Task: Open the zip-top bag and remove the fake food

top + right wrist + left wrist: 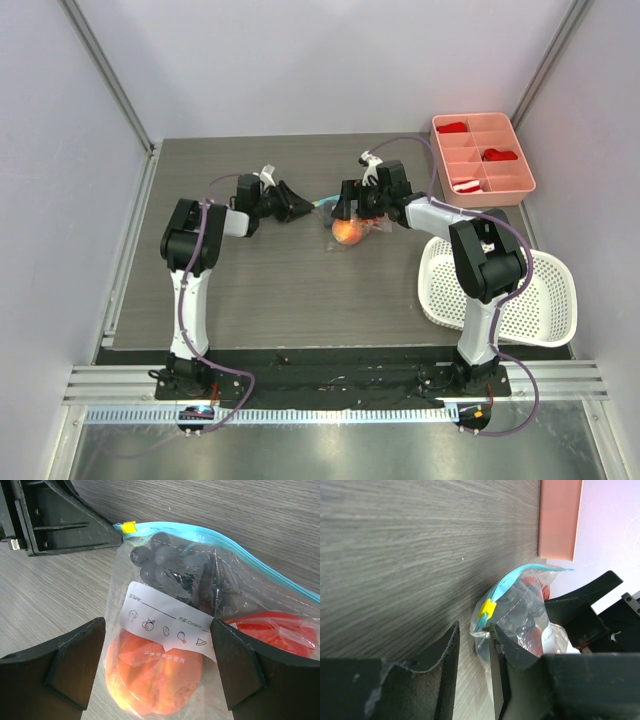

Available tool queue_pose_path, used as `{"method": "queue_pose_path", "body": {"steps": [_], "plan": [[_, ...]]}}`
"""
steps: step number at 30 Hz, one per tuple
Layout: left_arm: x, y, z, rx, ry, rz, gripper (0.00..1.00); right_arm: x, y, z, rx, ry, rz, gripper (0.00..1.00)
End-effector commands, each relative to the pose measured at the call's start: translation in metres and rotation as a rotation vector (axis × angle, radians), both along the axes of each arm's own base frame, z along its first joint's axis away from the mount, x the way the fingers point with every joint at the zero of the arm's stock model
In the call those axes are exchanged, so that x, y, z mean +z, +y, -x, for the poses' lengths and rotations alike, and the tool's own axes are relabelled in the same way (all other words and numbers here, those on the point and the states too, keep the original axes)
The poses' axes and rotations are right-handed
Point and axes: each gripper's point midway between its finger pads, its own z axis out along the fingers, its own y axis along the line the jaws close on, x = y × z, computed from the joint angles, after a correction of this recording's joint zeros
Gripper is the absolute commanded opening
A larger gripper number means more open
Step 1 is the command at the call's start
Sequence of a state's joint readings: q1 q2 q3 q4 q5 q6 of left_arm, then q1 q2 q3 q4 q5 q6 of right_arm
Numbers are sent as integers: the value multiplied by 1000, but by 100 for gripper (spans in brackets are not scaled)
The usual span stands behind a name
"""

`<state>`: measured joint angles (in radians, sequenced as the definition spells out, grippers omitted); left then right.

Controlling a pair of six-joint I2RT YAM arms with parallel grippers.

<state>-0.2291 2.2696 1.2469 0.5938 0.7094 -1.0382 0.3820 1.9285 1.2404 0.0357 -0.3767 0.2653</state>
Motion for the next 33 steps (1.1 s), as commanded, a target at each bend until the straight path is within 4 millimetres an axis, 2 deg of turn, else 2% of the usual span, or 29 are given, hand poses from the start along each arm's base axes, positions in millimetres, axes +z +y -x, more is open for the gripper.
{"method": "queue_pose_path", "body": {"steps": [1,4,6,8,14,15,18,19,21,22,24,25,26,27,28,29,31,32,33], "plan": [[18,-7,-12,-20,-57,30,29,24,2,-2,9,-49,-35,91],[20,-10,-12,-27,-58,38,23,28,2,-2,5,-56,-34,91],[23,-13,-11,-35,-65,46,15,28,0,-2,-1,-60,-30,91],[28,-13,-10,-35,-68,57,0,29,-1,-2,-4,-63,-23,91],[62,-15,-12,-48,-121,58,0,36,-5,-3,-21,-77,-7,91],[77,-15,-12,-55,-151,60,0,38,-6,-4,-24,-81,-8,91],[97,-14,-10,-60,-186,52,0,45,-8,-6,-44,-88,-2,91],[110,-13,-8,-62,-198,51,0,46,-10,-6,-57,-85,3,92],[123,-13,-5,-66,-219,47,0,49,-17,-10,-119,-65,20,91],[138,-13,-3,-69,-253,45,0,51,-19,-9,-141,-49,28,92],[148,-13,1,-71,-266,37,0,61,-24,-17,-211,-49,33,92],[152,-11,1,-70,-280,28,0,62,-28,-15,-260,-4,30,92],[162,-13,6,-74,-292,22,0,73,-27,-20,-292,-5,19,92],[165,-14,8,-80,-298,16,0,76,-36,-24,-360,-7,45,92],[167,-16,10,-91,-313,1,0,77,-41,-20,-409,35,54,92],[173,-22,17,-110,-311,-4,0,91,-39,-23,-430,17,53,92],[181,-29,22,-136,-330,-19,0,101,-51,-24,-532,-7,93,92],[185,-36,28,-155,-358,-40,0,118,-51,-21,-553,-39,82,93],[181,-37,33,-160,-338,-64,0,126,-52,-19,-577,-51,76,93]]}}
